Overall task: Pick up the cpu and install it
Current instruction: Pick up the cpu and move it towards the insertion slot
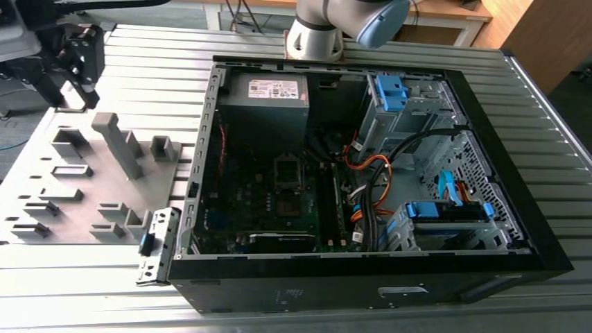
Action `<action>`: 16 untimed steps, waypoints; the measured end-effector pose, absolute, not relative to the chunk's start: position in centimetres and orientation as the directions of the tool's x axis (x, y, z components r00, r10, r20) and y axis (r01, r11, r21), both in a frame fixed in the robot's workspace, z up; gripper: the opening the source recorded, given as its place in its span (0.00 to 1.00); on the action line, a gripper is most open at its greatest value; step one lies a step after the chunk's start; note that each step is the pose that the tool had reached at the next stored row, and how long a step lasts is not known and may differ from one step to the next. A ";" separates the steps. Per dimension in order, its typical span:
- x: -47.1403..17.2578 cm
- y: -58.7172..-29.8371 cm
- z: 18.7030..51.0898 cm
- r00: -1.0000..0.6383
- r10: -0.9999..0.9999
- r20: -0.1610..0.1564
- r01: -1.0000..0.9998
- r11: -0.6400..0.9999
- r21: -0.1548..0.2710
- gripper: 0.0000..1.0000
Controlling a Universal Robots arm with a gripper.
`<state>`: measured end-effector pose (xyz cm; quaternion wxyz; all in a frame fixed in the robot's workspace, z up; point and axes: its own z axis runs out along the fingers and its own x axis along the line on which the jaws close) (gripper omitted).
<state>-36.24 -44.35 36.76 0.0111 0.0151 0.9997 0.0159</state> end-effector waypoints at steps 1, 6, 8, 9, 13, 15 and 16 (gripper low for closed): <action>-35.9 -44.3 36.8 -0.999 0.030 -0.022 0.030 0.999 0.032 0.47; -34.1 -44.3 36.8 -0.999 0.030 -0.022 0.030 0.999 0.032 0.47; -33.4 -44.3 36.8 -0.999 0.030 -0.022 0.030 0.999 0.032 0.47; -33.0 -44.3 36.8 -0.999 0.030 -0.022 0.030 0.999 0.032 0.47; -31.5 -44.3 36.8 -0.999 0.030 -0.022 0.030 0.999 0.032 0.47; -30.7 -44.3 36.8 -0.999 0.031 -0.022 0.030 0.999 0.032 0.47; -30.3 -44.3 36.8 -0.999 0.030 -0.022 0.030 0.999 0.032 0.47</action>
